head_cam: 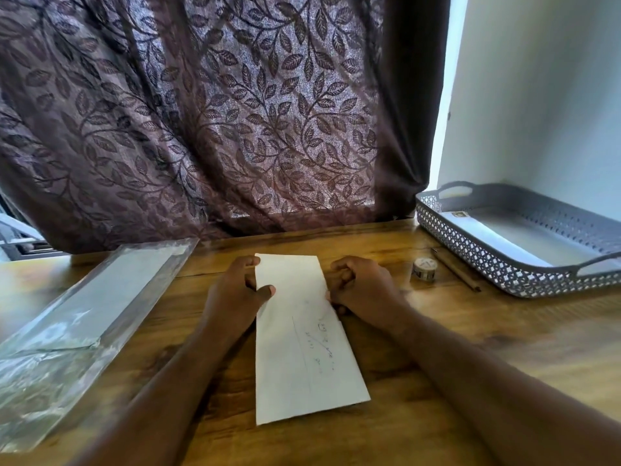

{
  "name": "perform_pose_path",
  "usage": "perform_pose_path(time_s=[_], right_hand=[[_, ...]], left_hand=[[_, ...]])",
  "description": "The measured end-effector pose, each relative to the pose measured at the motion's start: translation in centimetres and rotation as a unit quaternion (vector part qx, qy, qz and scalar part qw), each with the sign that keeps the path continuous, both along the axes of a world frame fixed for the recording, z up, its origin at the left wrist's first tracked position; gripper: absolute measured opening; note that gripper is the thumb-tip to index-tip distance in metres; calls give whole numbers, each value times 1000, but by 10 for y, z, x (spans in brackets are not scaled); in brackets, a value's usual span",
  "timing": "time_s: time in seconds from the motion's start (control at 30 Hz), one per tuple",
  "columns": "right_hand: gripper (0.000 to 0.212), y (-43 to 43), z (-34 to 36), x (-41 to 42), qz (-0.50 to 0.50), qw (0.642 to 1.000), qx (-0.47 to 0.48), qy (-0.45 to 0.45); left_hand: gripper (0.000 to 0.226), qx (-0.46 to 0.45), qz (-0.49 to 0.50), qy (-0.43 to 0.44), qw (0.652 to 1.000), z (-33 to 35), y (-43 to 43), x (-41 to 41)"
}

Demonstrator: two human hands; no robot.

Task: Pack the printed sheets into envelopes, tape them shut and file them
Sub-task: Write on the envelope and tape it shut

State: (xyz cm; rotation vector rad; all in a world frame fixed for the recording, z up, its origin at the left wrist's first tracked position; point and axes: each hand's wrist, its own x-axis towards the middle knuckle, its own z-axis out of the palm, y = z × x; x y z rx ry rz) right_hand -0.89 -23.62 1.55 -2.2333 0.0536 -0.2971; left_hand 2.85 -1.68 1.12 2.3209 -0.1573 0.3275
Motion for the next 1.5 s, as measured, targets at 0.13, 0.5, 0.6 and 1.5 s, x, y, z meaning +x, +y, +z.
perform_pose_path(time_s=[0.13,0.5,0.6,1.5], right_hand=[[23,0,-2,-1,14,1000,-2,-8],[26,-53,22,-21,-208,952,-196,-111],[51,-79,21,-24,-280,933,-226,-18],[39,-35,6,-6,66,996,-35,-46]], left_hand=[[57,64,3,-12,998,-7,1,1],[32,146,-73,-152,975,-6,-20,-11],[32,147,-80,-166,972,-5,-22,-14],[25,41,-132,-159,978,-2,-34,-26]])
